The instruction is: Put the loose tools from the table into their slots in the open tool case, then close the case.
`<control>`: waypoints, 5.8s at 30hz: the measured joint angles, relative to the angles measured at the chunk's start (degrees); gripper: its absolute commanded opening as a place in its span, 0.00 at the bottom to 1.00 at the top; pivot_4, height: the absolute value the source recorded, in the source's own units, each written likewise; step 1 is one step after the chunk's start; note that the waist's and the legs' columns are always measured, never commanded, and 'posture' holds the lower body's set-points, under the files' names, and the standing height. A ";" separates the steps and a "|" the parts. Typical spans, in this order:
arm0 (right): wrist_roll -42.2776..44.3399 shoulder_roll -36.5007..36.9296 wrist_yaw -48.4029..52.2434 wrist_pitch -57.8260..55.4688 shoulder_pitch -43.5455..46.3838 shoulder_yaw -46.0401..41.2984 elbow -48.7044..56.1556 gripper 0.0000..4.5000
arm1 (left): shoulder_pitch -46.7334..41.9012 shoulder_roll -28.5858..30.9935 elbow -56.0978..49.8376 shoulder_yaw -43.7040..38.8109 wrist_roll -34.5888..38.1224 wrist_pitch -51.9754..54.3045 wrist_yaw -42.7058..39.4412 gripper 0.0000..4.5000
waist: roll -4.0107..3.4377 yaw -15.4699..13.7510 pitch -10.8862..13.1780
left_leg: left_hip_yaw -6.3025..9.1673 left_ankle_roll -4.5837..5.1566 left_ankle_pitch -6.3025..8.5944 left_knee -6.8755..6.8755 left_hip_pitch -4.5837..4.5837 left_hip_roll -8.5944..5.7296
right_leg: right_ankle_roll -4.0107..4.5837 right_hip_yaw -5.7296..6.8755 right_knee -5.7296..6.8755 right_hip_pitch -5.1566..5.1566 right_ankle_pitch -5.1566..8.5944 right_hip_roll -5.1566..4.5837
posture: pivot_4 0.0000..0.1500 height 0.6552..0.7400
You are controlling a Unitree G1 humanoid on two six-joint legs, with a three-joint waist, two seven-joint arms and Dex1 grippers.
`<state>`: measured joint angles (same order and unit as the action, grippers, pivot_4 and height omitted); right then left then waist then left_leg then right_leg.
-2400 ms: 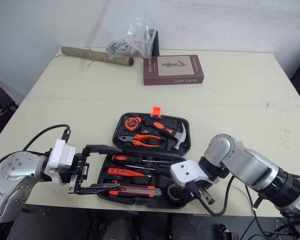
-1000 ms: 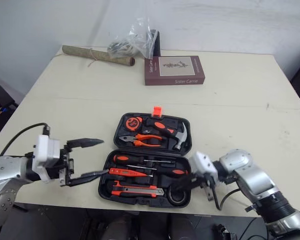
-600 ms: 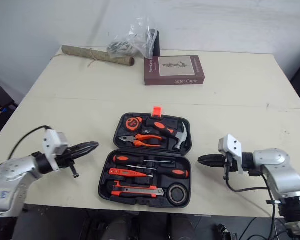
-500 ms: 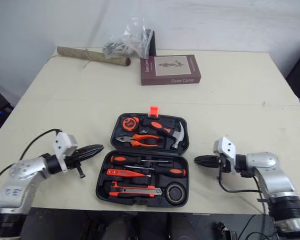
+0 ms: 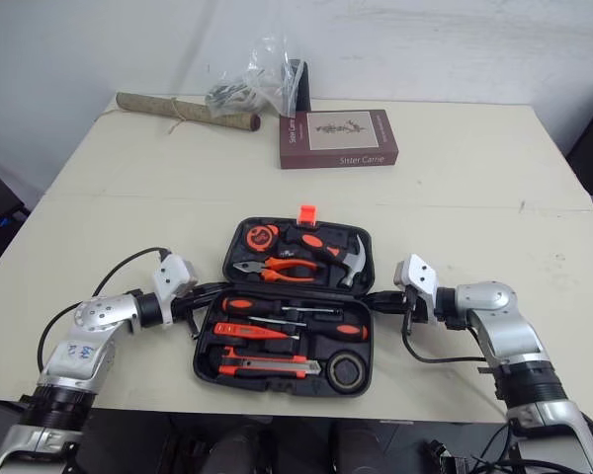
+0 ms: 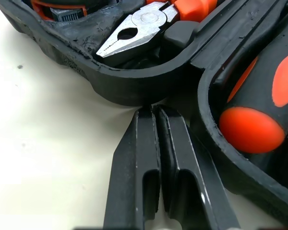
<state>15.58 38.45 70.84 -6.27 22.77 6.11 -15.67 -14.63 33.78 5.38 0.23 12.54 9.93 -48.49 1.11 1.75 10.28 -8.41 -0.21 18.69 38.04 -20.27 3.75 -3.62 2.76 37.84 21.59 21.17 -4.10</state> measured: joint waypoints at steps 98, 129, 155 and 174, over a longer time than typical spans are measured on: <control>-16.93 1.94 -28.20 53.08 -11.17 -8.63 -9.65 0.62 | 15.95 5.02 5.00 -13.57 -8.77 -41.43 13.51 0.68 | 0.16 0.30 0.08 | -0.10 0.06 -0.27 0.12 -0.81 -0.09 | -0.09 -0.03 0.46 0.96 -0.05 -0.14 | 1.00 1.00; -0.53 5.82 -6.87 8.68 -12.97 5.21 15.29 0.00 | -15.51 -0.57 13.89 6.49 -2.20 1.49 -5.59 0.03 | 0.65 0.32 0.01 | -0.01 -0.01 -0.24 0.14 0.09 -0.04 | -0.11 0.01 0.17 -0.09 -0.07 0.06 | 1.00 1.00; 7.82 4.33 -13.20 0.22 -16.53 -10.36 21.63 0.00 | -15.82 -4.03 -11.72 7.65 8.13 8.12 -10.44 0.03 | 0.33 -1.17 0.20 | 0.00 0.15 -0.17 0.10 -0.14 -0.17 | -0.23 -0.01 0.00 -0.01 -0.15 -0.05 | 1.00 1.00; 3.88 3.80 -23.50 -14.61 -22.14 -4.25 39.25 0.00 | -22.57 -12.24 1.89 18.81 -6.18 -3.14 -6.62 0.03 | 0.22 -1.63 -0.20 | 0.04 0.06 -0.22 0.03 0.01 -0.13 | -0.21 -0.04 -0.03 -0.11 -0.14 0.02 | 1.00 1.00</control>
<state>19.47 42.25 47.34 -20.88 0.63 1.85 23.58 -37.20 21.54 7.27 19.04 6.36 6.79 -55.11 1.33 0.12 10.08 -8.37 -0.16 18.47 38.07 -20.26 3.62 -3.83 2.73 37.81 21.48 21.03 -4.08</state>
